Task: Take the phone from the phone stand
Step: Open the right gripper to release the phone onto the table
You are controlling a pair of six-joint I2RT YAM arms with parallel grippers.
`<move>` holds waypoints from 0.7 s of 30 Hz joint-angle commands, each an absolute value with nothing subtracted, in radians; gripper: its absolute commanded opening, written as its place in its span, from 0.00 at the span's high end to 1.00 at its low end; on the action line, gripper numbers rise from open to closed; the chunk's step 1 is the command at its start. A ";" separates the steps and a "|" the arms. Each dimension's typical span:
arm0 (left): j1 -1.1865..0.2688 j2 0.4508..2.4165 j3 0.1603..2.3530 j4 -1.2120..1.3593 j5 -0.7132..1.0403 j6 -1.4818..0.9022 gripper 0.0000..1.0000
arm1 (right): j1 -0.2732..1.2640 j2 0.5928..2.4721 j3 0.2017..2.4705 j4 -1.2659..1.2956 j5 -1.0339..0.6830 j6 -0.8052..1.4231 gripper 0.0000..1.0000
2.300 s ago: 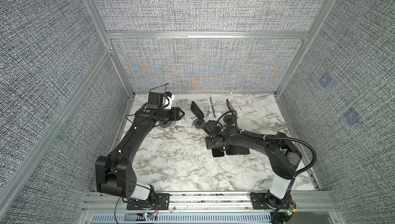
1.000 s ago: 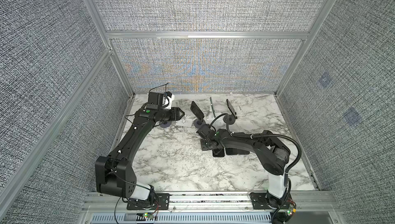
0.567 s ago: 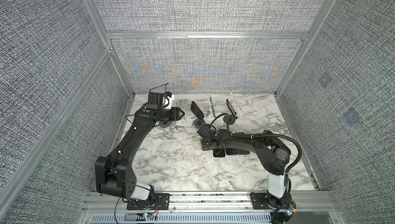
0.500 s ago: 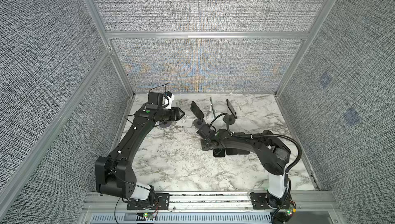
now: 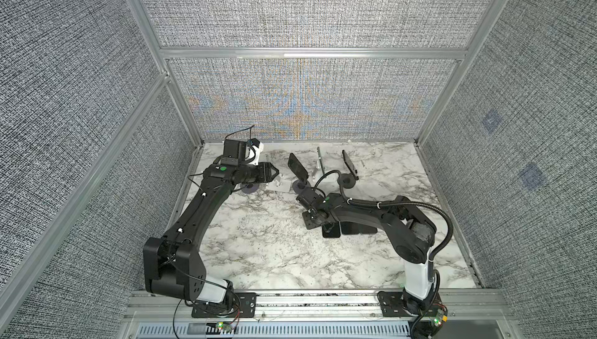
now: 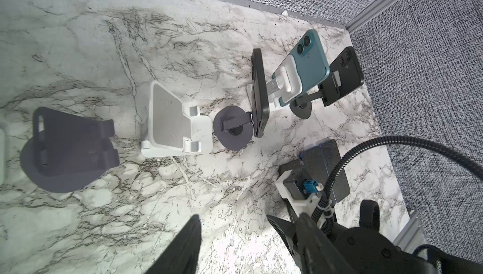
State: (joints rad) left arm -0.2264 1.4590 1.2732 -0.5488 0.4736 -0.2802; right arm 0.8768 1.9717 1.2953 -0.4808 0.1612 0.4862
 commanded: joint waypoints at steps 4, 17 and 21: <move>-0.225 1.464 1.279 -0.551 0.475 -0.268 0.41 | 0.869 1.977 1.258 -0.568 0.144 0.473 0.57; -0.225 1.470 1.280 -0.554 0.473 -0.265 0.41 | 0.863 1.981 1.275 -0.603 0.140 0.407 0.57; -0.225 1.470 1.282 -0.554 0.478 -0.266 0.41 | 0.859 1.980 1.272 -0.599 0.121 0.393 0.57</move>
State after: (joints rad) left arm -0.2264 1.4689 1.2732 -0.5533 0.4732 -0.2771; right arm 0.8665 1.9625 1.2835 -0.4847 0.1444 0.4046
